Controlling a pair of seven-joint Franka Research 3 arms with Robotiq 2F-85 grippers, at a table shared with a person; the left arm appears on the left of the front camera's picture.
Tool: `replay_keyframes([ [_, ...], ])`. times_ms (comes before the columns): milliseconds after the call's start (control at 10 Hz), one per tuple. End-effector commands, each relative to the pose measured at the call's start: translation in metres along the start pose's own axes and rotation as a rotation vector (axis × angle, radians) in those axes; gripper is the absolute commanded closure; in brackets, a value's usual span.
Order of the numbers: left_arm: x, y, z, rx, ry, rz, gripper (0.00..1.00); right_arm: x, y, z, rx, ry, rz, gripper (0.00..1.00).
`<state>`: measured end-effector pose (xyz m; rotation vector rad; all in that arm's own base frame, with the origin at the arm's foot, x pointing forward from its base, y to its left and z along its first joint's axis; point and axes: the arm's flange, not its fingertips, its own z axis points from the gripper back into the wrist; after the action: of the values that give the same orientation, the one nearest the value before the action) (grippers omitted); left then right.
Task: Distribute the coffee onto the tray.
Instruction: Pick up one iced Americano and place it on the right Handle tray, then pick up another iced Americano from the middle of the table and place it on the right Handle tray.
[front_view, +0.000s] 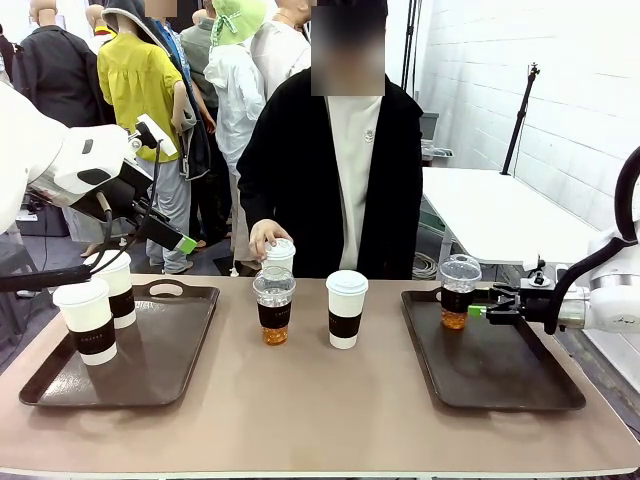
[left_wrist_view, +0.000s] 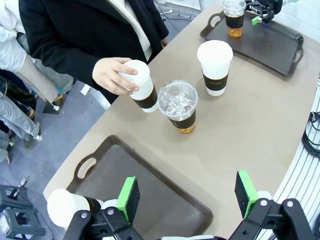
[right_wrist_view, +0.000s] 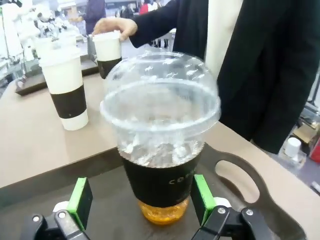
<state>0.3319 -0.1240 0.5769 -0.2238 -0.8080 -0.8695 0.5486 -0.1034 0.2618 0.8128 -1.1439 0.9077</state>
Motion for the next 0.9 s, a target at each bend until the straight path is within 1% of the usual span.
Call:
replay_keyframes([
  [0, -0.0005, 0.0004, -0.0010, -0.002, -0.001, 0.002, 0.00, -0.0228, -0.0032, 0.0090, 0.025, -0.052, -0.037, 0.00],
  [800, -0.0005, 0.0004, -0.0010, -0.002, -0.001, 0.002, 0.00, -0.0228, -0.0032, 0.0090, 0.025, -0.052, -0.037, 0.00],
])
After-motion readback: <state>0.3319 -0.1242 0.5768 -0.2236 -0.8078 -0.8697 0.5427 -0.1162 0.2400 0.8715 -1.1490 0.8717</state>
